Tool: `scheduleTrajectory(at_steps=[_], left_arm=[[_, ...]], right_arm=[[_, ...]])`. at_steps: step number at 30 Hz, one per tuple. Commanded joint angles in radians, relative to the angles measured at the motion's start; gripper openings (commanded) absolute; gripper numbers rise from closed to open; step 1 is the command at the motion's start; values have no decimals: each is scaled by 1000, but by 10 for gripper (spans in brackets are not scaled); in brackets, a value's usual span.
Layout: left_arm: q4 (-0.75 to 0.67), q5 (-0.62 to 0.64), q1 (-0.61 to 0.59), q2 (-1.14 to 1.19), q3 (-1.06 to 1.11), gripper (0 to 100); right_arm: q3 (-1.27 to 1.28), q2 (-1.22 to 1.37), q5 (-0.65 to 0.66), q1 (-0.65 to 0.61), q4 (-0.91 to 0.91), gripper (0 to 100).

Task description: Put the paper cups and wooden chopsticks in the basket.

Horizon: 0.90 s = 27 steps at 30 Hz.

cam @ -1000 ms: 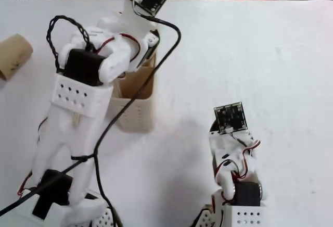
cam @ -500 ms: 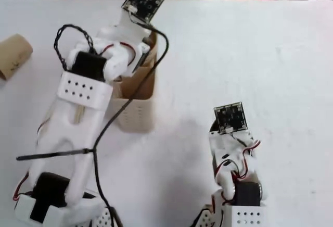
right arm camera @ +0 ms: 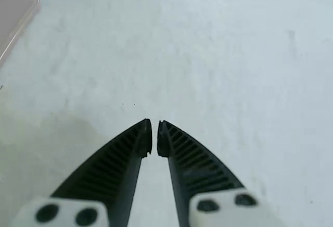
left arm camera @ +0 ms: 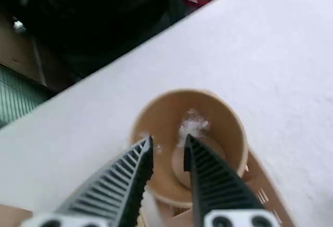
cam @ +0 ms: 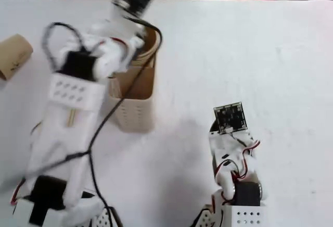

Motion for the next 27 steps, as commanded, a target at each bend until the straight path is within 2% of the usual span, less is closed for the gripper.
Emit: scheduleTrajectory(at_steps=[1, 4, 7, 9, 11, 16, 21, 27], left_arm=[[84, 9, -56, -125, -143, 124], [126, 9, -170, -189, -170, 124], [127, -3, -380, -222, -169, 142], [112, -44, -545, -216, -166, 199], [94, -104, -687, -185, -143, 246], [26, -193, -932, -22, -34, 216], [-117, -230, -1018, 219, 26, 240], [-304, -371, -1006, 469, 21, 243]], right_arm=[[-6, -7, -2, 12, -16, 38], [-6, -7, -2, 12, -16, 38], [-6, -7, -2, 12, -16, 38], [-6, -7, -2, 12, -16, 38], [-6, -7, -2, 12, -16, 38], [-6, -7, -2, 5, -16, 38], [6, -5, 2, -22, -15, 38], [21, -5, 41, -59, -16, 36]])
